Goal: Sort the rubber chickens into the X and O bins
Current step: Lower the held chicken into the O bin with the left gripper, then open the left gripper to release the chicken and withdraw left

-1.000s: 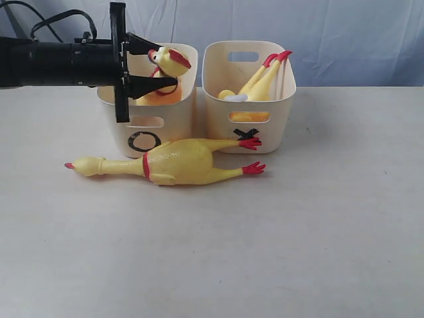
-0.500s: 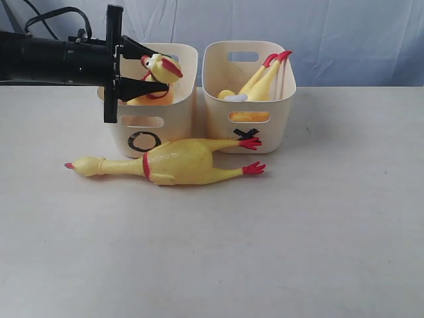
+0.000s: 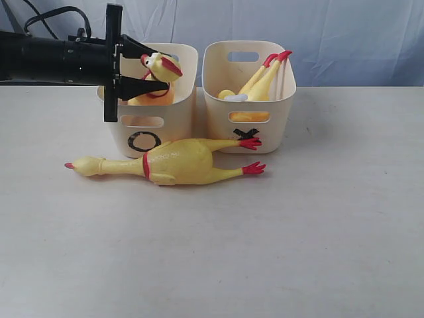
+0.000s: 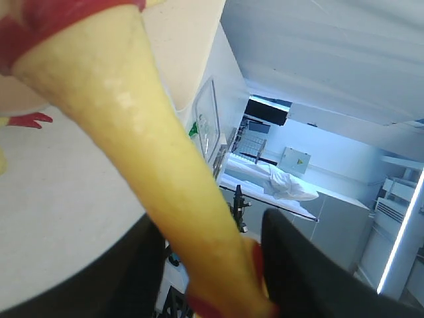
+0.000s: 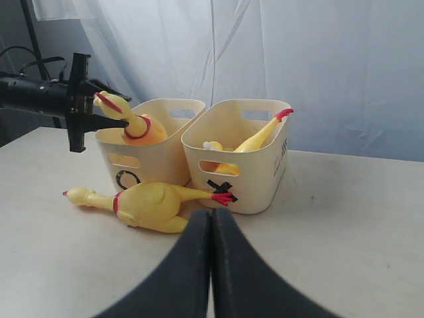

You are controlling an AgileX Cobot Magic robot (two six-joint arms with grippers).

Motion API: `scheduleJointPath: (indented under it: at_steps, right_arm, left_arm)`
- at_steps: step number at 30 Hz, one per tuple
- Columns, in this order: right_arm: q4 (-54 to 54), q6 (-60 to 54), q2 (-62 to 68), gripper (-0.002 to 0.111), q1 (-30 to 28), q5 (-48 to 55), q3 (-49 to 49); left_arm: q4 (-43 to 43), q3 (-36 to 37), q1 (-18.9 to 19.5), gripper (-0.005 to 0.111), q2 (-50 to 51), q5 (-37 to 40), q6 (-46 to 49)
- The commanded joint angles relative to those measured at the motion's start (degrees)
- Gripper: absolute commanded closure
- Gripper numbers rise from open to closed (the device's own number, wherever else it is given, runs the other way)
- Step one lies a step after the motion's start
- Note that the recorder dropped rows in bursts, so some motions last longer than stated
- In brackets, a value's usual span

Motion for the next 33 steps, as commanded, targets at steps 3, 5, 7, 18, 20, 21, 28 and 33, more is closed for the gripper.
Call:
scheduleJointPath:
  at_steps: [3,5,7,18,20,21,28,33]
  right_arm:
    - [0.1,-0.4,-0.4,0.109,-0.2,-0.3,0.2]
    - [0.1,-0.4,-0.4,0.109,-0.2,-0.3,0.2]
    - [0.1,-0.4,-0.4,0.109,-0.2,-0.3,0.2]
    - [0.1,-0.4,-0.4,0.109,-0.2,-0.3,0.2]
    - [0.1,-0.4,-0.4,0.109,-0.2,-0.3,0.2]
    - [0.1,-0.4,-0.4,0.109,-0.2,-0.3,0.2]
    - [0.1,-0.4,-0.4,0.109,-0.2,-0.3,0.2]
    - [0.1,-0.4,-0.4,0.109,-0.2,-0.3,0.2]
  left_arm:
    - [-5.1,-0.6,0.0,0.064,-0.9,0.8,5.9]
    - [-6.3,-0.6,0.0,0.064,-0.9,0.8,7.2]
    - [-6.7,-0.6,0.0,0.064,-0.9,0.8,8.2]
    - [-5.8,-0.6,0.0,0.063,-0.9,0.8,9.2]
    - [-6.0,-0.6,0.0,0.054,-0.9,0.8,9.5]
    - [-6.1,-0.6,0.0,0.048,-0.8,0.8,9.7]
    - [-7.4,-0.6,0.0,0.003,-0.8,0.8,10.0]
    - [-8.1,-0.6,0.0,0.003,-2.1,0.8,8.9]
